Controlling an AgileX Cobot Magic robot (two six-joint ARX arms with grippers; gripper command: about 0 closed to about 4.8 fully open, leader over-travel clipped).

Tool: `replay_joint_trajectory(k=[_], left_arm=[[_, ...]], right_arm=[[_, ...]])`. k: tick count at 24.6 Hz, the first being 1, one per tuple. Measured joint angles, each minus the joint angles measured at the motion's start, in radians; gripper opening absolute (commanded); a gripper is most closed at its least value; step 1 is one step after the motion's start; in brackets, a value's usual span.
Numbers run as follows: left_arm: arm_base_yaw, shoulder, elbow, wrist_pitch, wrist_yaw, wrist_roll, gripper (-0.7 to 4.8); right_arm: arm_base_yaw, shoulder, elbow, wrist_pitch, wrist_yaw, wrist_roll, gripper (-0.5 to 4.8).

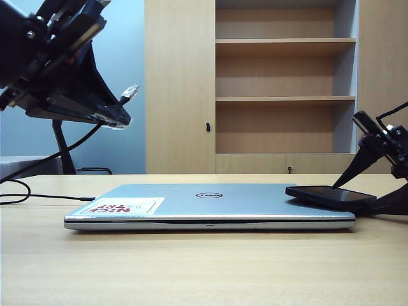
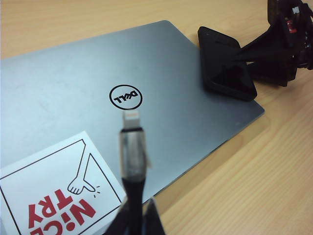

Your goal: Pick up the charging cable and the phone, plug the charging cable into the charging port on the phone, and finally place them back on the table.

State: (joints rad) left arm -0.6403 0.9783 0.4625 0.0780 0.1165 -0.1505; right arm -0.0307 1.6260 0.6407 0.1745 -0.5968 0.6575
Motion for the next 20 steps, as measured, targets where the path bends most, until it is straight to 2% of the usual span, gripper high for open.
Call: replay_joint_trajectory(k=[5, 8, 12, 18, 20], left_arm=[[0.000, 0.000, 0.000, 0.000, 0.000, 0.000, -0.06], [0.000, 0.000, 0.000, 0.000, 0.000, 0.000, -0.06], [0.000, 0.000, 0.000, 0.000, 0.000, 0.000, -0.06], [0.000, 0.000, 0.000, 0.000, 0.000, 0.000, -0.06], [0.000, 0.000, 0.000, 0.000, 0.000, 0.000, -0.06]], right_arm=[[0.002, 0.000, 0.000, -0.008, 0.026, -0.002, 1.98], [0.002, 0.000, 0.000, -0.007, 0.027, -0.001, 1.37], [-0.007, 0.000, -0.001, 0.004, -0.002, 0.011, 0.97], [-0.012, -0.001, -0.001, 0.030, -0.025, 0.039, -0.01], [-0.010, -0.001, 0.004, 0.045, -0.024, 0.042, -0.01]])
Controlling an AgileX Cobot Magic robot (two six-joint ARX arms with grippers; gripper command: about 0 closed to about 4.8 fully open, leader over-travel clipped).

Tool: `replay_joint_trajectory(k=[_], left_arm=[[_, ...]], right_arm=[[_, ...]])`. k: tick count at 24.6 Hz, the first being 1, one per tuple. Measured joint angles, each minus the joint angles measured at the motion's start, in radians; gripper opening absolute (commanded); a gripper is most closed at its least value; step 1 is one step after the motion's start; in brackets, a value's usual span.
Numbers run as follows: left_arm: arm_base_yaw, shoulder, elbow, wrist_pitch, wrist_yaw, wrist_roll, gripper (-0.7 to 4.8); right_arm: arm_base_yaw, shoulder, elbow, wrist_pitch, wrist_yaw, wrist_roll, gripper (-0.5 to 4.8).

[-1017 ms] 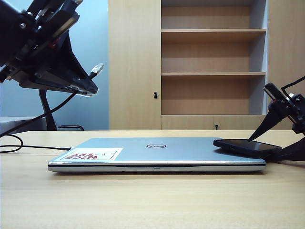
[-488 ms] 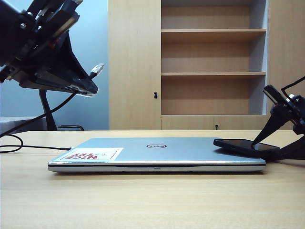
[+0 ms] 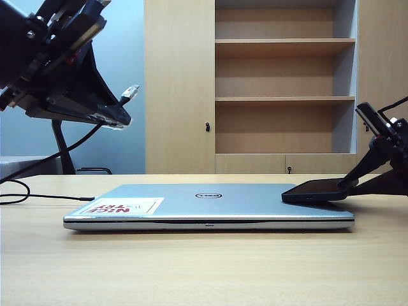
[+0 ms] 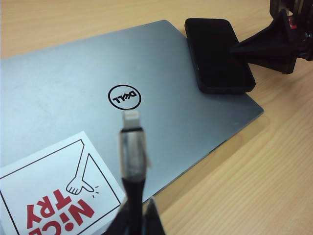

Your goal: Pick up the charging cable and the phone, plug the charging cable into the charging port on the phone, and finally place them back on the table.

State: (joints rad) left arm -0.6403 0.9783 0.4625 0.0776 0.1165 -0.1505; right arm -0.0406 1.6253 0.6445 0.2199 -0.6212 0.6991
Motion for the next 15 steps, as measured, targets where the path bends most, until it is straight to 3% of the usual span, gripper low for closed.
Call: replay_joint_trajectory(k=[9, 15], left_arm=[[0.000, 0.000, 0.000, 0.000, 0.000, 0.000, -0.06], [0.000, 0.000, 0.000, 0.000, 0.000, 0.000, -0.06]], right_arm=[[0.002, -0.024, -0.002, 0.002, 0.011, 0.000, -0.01], [0.010, -0.205, -0.014, -0.116, 0.070, -0.048, -0.03]])
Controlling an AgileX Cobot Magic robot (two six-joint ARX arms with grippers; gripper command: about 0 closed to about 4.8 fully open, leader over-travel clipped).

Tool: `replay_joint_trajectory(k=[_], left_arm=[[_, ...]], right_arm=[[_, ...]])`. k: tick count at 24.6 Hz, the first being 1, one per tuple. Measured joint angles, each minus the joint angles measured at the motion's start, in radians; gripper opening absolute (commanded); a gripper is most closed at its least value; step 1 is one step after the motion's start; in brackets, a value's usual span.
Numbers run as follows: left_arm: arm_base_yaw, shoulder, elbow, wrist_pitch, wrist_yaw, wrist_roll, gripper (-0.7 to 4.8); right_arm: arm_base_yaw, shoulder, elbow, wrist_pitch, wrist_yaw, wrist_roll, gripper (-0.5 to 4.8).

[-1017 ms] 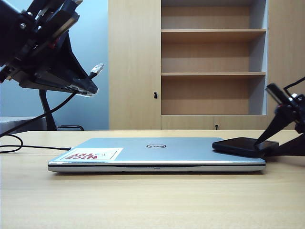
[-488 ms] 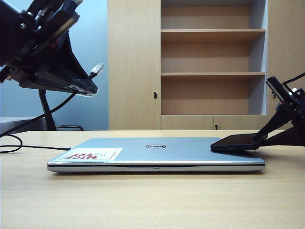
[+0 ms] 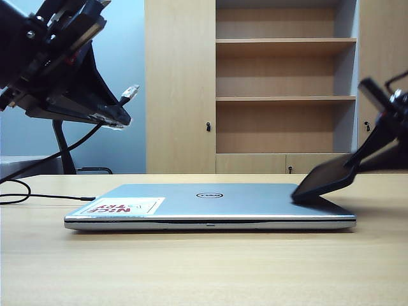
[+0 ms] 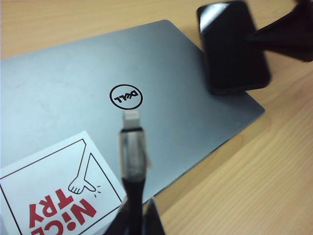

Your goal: Pick up the charging cable and the phone, plug the charging cable into the charging port on the phone, and finally place them back on the table.

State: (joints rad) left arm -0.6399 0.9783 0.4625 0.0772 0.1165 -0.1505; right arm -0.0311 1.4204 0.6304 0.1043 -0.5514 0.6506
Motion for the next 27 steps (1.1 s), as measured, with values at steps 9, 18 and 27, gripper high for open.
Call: replay_joint_trajectory(k=[9, 18, 27], left_arm=[[0.000, 0.000, 0.000, 0.000, 0.000, 0.000, -0.06], [0.000, 0.000, 0.000, 0.000, 0.000, 0.000, -0.06], [0.000, 0.000, 0.000, 0.000, 0.000, 0.000, -0.06]], right_arm=[[-0.005, -0.279, 0.002, -0.295, 0.101, -0.089, -0.03], [-0.004, -0.346, 0.239, -0.756, 0.207, -0.371, -0.03], [0.071, -0.342, 0.358, -1.052, 0.381, -0.468, -0.03]])
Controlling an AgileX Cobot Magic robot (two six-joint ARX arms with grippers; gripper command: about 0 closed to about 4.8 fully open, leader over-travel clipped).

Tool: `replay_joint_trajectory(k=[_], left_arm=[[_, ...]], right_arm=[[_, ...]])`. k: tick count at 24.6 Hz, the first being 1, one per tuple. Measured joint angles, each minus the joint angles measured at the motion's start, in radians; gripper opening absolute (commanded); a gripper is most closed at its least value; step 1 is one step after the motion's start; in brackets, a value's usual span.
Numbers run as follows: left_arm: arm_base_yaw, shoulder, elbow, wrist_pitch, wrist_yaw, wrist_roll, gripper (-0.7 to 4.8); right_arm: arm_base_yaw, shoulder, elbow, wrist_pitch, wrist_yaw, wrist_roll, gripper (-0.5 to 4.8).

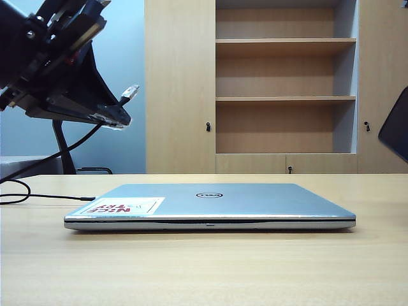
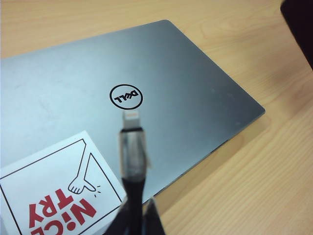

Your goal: Pick up the charging cable and the phone, plug the charging cable into the charging port on the phone, and finally place them back on the table.

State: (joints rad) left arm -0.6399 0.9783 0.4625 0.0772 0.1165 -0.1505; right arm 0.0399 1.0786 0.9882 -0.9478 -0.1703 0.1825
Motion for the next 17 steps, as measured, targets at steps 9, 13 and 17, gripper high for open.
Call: replay_joint_trajectory(k=[9, 13, 17], left_arm=[[0.000, 0.000, 0.000, 0.000, 0.000, 0.000, -0.06], [0.000, 0.000, 0.000, 0.000, 0.000, 0.000, -0.06], [0.000, 0.000, 0.000, 0.000, 0.000, 0.000, -0.06]], right_arm=[[0.189, 0.088, 0.001, -0.150, 0.114, -0.006, -0.03], [0.231, 0.148, 0.003, -0.149, 0.144, -0.006, -0.03], [0.230, 0.225, 0.002, -0.150, 0.154, -0.005, -0.02]])
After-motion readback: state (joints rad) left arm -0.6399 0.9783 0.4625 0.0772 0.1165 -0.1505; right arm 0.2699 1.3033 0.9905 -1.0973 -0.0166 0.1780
